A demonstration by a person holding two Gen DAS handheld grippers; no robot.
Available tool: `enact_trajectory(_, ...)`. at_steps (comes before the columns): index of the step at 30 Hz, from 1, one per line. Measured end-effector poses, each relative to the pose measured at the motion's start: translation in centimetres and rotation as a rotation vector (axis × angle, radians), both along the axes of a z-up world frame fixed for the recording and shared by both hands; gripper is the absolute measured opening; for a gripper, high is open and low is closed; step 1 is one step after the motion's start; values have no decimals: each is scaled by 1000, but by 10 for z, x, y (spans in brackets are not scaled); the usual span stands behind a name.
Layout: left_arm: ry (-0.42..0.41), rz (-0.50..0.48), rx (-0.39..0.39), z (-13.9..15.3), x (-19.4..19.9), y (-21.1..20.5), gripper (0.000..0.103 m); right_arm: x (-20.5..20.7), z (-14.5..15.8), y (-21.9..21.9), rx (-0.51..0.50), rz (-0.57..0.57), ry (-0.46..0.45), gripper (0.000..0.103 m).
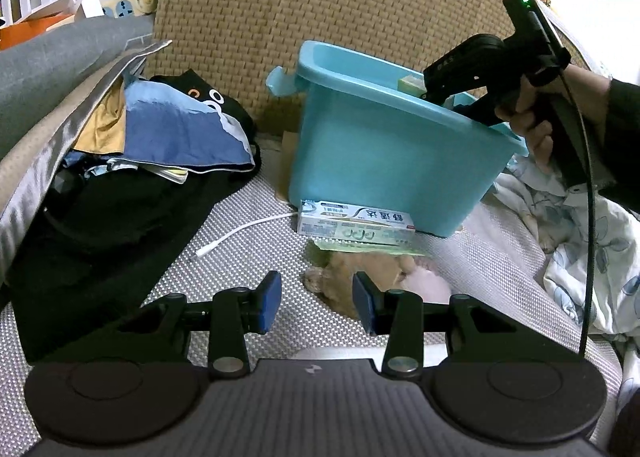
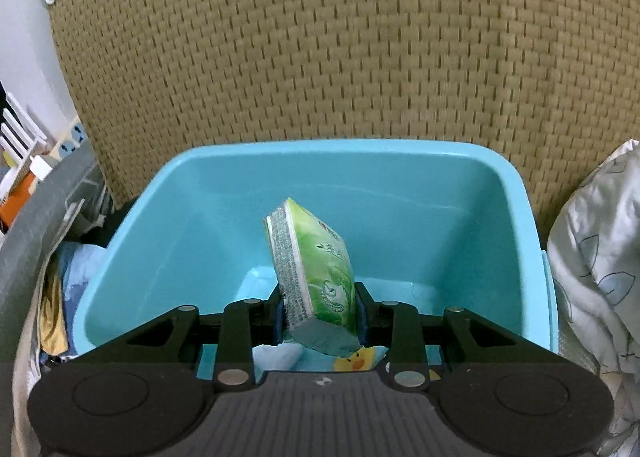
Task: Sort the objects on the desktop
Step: 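Carry the tissue pack over the teal bin and lower it inside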
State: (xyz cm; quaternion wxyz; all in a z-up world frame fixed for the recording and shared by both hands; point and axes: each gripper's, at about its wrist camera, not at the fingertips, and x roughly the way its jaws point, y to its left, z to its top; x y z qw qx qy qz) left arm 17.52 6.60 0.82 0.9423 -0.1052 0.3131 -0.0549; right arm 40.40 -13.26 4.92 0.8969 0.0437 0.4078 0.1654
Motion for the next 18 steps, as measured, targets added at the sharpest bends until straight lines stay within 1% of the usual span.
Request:
enact_trajectory(5, 3, -3, -1, 0, 1, 0, 44, 3, -4, 2, -9, 10, 33, 36)
enact_trajectory(18, 6, -5, -7, -1, 1, 0, 44, 8, -8, 6, -19, 16, 61, 37)
